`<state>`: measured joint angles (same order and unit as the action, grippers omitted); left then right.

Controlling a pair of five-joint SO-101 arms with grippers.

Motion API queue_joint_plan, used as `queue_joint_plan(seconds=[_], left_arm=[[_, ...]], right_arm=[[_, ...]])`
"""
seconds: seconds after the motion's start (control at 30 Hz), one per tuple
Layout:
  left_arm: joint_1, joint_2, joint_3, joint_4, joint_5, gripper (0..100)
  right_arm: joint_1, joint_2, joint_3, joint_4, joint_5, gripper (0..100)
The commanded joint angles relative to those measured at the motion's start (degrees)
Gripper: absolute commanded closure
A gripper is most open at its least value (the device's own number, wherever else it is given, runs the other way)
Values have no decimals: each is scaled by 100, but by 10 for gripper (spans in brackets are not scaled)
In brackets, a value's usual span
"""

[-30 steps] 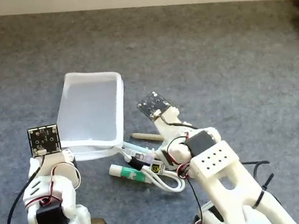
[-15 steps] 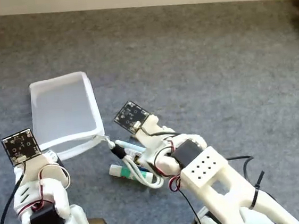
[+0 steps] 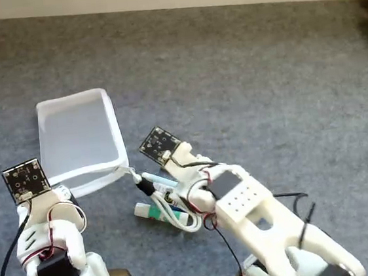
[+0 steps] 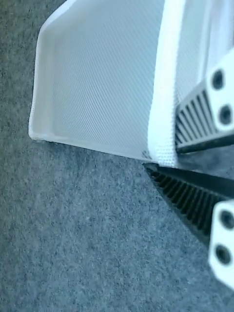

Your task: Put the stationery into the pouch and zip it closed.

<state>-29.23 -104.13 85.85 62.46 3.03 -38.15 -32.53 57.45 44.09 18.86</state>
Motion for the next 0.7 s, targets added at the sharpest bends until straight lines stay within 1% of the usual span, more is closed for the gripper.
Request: queue_joint_plan(seconds=[0.0,0.13,0.37,0.57,0.67], left_arm=[[-84,-57,-330,-123,70,993],[-84,-57,-321,-123,70,993],[-84,-57,-163,-325,70,992],[-75,-57,-154,-334,70,992],[-66,-57,-145,-378,70,992]], right_arm=[[66,664,-971,303,97,811],[75,1437,-2105,804,114,811],[92,2703,-3459,1288,914,811],[101,3811,-4084,1411,1125,811],[242,4040,-4154,1411,1134,811]])
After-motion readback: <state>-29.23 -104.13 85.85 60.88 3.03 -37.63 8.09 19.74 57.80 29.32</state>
